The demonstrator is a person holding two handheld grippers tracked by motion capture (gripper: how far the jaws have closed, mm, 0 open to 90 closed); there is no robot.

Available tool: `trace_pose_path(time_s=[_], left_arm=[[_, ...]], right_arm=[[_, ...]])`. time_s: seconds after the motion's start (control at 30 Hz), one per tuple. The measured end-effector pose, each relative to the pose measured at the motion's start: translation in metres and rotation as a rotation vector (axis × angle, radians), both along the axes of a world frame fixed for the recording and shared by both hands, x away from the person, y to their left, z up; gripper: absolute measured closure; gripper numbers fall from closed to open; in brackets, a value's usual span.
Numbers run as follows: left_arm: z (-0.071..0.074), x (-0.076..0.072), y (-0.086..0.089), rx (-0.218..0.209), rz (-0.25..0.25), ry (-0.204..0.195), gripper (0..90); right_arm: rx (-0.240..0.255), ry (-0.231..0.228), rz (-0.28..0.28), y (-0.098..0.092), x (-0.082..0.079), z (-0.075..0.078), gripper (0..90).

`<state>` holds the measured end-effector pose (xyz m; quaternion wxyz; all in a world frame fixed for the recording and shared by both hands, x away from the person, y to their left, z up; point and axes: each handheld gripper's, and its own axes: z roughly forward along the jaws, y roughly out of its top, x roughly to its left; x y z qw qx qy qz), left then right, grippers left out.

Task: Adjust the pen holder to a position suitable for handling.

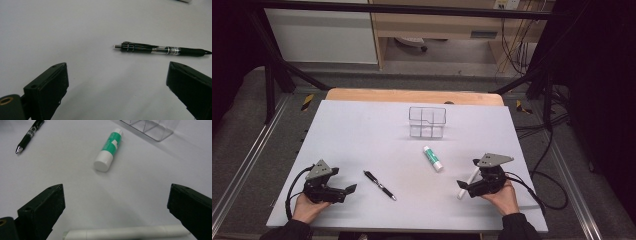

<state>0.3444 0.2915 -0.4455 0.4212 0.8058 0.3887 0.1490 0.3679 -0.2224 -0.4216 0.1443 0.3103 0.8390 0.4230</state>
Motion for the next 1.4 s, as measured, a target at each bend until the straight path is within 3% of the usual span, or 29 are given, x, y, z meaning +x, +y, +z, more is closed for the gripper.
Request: trace_pose_path(time_s=[0.5, 0.73, 1.07, 1.4], left_arm=[[0.0, 0.0, 0.0, 0.001, -0.001, 0.001, 4.0], [0.0, 0.0, 0.0, 0.007, -0.003, 0.001, 4.0], [-0.001, 0.001, 0.0, 0.01, -0.001, 0.001, 4.2], [-0.001, 0.001, 0.0, 0.012, -0.003, 0.002, 4.3]], right_arm=[[-0.054, -0.072, 0.048, 0.056, 0.03, 0.026, 2.5], [-0.107, -0.096, 0.063, 0.077, 0.044, 0.033, 2.8], [-0.169, -0.138, 0.081, 0.097, 0.063, 0.041, 4.5], [-0.189, -0.175, 0.086, 0.107, 0.08, 0.05, 7.3]])
